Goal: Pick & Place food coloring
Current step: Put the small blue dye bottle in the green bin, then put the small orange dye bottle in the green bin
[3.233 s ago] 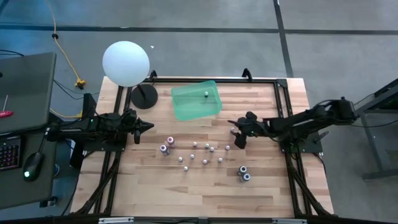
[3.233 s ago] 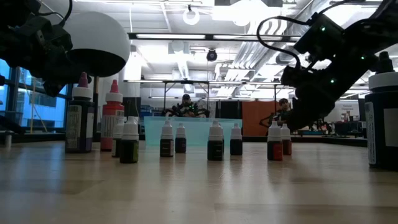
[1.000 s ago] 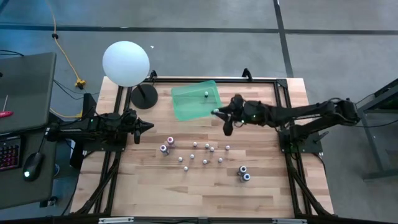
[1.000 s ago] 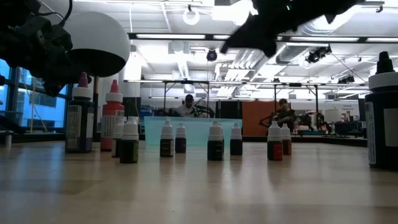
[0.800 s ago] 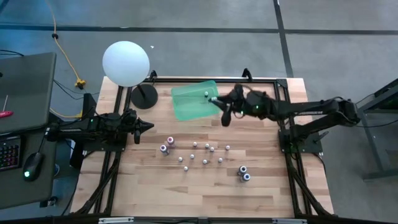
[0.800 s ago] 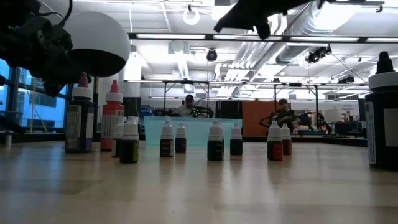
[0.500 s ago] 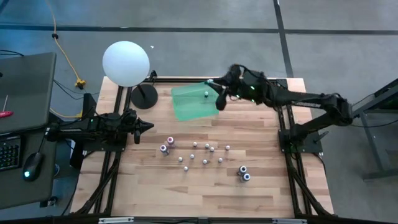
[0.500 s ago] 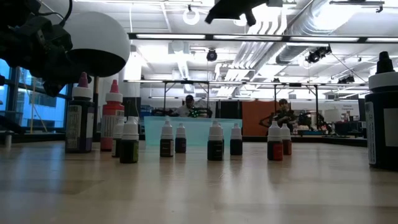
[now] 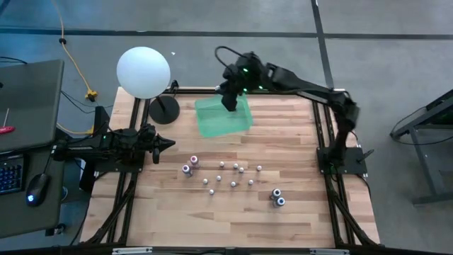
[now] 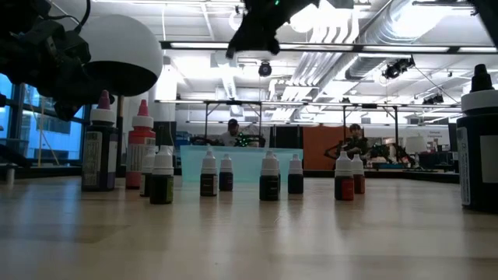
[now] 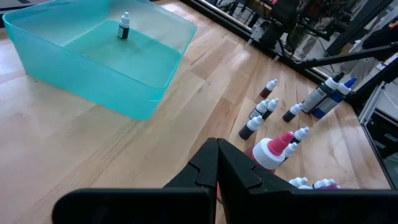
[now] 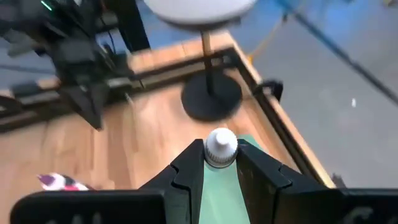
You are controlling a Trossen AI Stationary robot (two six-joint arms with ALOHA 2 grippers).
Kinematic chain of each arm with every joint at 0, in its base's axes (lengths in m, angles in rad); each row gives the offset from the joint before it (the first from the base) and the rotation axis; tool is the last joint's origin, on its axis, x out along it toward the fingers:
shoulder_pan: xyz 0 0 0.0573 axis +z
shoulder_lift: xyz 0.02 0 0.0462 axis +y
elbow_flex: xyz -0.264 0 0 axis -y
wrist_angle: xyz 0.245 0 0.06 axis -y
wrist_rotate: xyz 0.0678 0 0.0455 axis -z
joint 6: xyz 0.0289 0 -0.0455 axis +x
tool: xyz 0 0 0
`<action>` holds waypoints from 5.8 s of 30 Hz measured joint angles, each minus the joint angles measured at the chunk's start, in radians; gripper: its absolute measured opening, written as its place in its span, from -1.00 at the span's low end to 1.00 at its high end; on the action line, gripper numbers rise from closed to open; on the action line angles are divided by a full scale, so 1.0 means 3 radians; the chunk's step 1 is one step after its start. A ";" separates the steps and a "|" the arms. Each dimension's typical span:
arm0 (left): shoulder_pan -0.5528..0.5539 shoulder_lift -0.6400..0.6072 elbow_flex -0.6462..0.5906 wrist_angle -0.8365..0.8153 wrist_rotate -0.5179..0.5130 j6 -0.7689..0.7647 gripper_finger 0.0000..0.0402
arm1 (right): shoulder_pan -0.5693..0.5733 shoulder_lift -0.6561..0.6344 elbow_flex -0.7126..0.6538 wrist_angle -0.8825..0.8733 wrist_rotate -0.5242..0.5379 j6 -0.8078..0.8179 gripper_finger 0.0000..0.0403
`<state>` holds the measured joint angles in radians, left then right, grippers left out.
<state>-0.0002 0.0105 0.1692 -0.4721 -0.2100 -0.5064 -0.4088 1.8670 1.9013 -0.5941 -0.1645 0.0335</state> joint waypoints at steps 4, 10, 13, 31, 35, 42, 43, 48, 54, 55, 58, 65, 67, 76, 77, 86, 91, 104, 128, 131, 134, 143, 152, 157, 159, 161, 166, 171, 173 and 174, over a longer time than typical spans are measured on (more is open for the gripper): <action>-0.0001 0.0001 0.0000 0.0000 0.0000 -0.0002 -1.00 | -0.0056 0.0452 0.0416 -0.0367 0.0130 -0.0239 -0.59; 0.0000 0.0000 0.0000 -0.0003 0.0001 -0.0074 -1.00 | -0.0082 0.0943 0.0548 -0.0243 0.0153 -0.0200 -0.59; 0.0000 0.0000 0.0000 -0.0004 0.0001 -0.0073 -1.00 | -0.0076 0.1138 0.0543 -0.0168 0.0204 -0.0123 -0.59; 0.0000 0.0000 0.0000 -0.0008 0.0000 -0.0072 -1.00 | 0.0056 0.1679 0.0540 0.0286 0.0358 0.0056 -0.59; -0.0001 0.0000 0.0000 -0.0010 0.0000 -0.0071 -1.00 | 0.0056 0.1678 0.0540 0.0324 0.0490 0.0126 -0.59; -0.0001 0.0000 0.0000 -0.0009 -0.0004 -0.0071 -1.00 | 0.0064 0.1678 0.0540 0.0364 0.0731 0.0447 -0.59; 0.0000 0.0000 0.0000 -0.0009 -0.0005 -0.0072 -1.00 | 0.0069 0.1678 0.0540 0.0363 0.0737 0.0521 -0.59; 0.0000 0.0000 0.0000 -0.0009 -0.0006 -0.0072 -1.00 | 0.0144 0.1676 0.0540 0.0411 0.0997 0.0741 -0.59; -0.0001 0.0000 0.0000 -0.0009 -0.0010 -0.0072 -1.00 | 0.0252 0.1759 0.0541 0.0429 0.1059 0.0914 -0.59; 0.0000 0.0000 0.0000 -0.0010 -0.0010 -0.0072 -1.00 | 0.0268 0.1792 0.0541 0.0425 0.1085 0.0912 -0.59; -0.0001 0.0000 0.0000 -0.0011 -0.0013 -0.0072 -1.00 | 0.0300 0.1852 0.0537 0.0416 0.1242 0.0989 -0.59; -0.0001 0.0000 0.0000 -0.0024 0.0043 -0.0073 -1.00 | 0.0277 0.1854 0.0538 0.0399 0.1376 0.1272 -0.59; 0.0000 0.0000 0.0000 -0.0032 0.0043 -0.0074 -1.00 | 0.0259 0.1853 0.0538 0.0382 0.1361 0.1356 -0.59; 0.0000 0.0000 0.0003 -0.0067 0.0041 -0.0074 -1.00 | 0.0279 0.1965 0.0537 0.0311 0.1315 0.1538 -0.59; -0.0001 0.0000 0.0004 -0.0077 0.0042 -0.0074 -1.00 | 0.0282 0.1966 0.0537 0.0327 0.1330 0.1539 -0.59; 0.0000 0.0001 0.0005 -0.0086 0.0045 -0.0060 -1.00 | 0.0272 0.1961 0.0540 0.0327 0.1274 0.1533 -0.59; 0.0000 0.0001 0.0005 -0.0088 0.0046 -0.0057 -1.00 | 0.0272 0.1961 0.0540 0.0326 0.1260 0.1532 -0.56; -0.0001 0.0001 0.0005 -0.0090 0.0050 -0.0048 -1.00 | 0.0271 0.1961 0.0540 0.0330 0.1260 0.1438 -0.38; -0.0001 0.0000 0.0004 -0.0094 0.0057 -0.0050 -1.00 | 0.0197 0.1471 0.0601 0.0290 0.1202 0.1011 -0.37; -0.0001 0.0001 0.0003 -0.0094 0.0057 -0.0050 -1.00 | 0.0198 0.1319 0.0601 0.0224 0.1117 0.0871 -0.37; 0.0000 0.0000 0.0003 -0.0093 0.0058 -0.0050 -1.00 | 0.0222 0.1132 0.0601 0.0112 0.0988 0.0711 -0.37; 0.0000 0.0001 0.0003 -0.0090 0.0071 -0.0051 -1.00 | 0.0321 0.0713 0.0603 -0.0694 0.0666 0.0284 -0.37; -0.0001 0.0001 0.0003 -0.0090 0.0084 -0.0051 -1.00 | 0.0406 0.0357 0.0596 -0.2154 0.0360 0.0251 -0.37; -0.0001 0.0001 0.0001 -0.0090 0.0085 -0.0052 -1.00 | 0.0497 0.0300 0.0596 -0.2974 0.0448 0.0295 -0.37; -0.0001 0.0001 0.0001 -0.0090 0.0085 -0.0051 -1.00 | 0.0533 0.0297 0.0596 -0.3237 0.0495 0.0323 -0.37; 0.0000 0.0000 0.0001 -0.0090 0.0085 -0.0051 -1.00 | 0.0579 0.0290 0.0569 -0.3250 0.0536 0.0332 -0.37; -0.0001 0.0001 0.0001 -0.0089 0.0090 -0.0051 -1.00 | 0.0658 0.0094 0.0176 -0.3220 0.0404 0.0611 -0.37; 0.0000 0.0000 0.0001 -0.0090 0.0135 -0.0053 -1.00 | 0.0773 -0.0248 -0.0663 -0.2825 0.0381 0.1050 -0.37; -0.0001 0.0000 0.0001 -0.0088 0.0134 -0.0053 -1.00 | 0.0861 -0.0443 -0.1055 -0.2454 0.0342 0.1248 -0.37; 0.0000 0.0000 0.0001 -0.0088 0.0134 -0.0053 -1.00 | 0.0908 -0.0522 -0.1243 -0.2254 0.0318 0.1354 -0.37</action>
<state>-0.0002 0.0105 0.1696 -0.4984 -0.1699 -0.5224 -0.1364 1.7103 1.5286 -1.2704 -0.0690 0.4397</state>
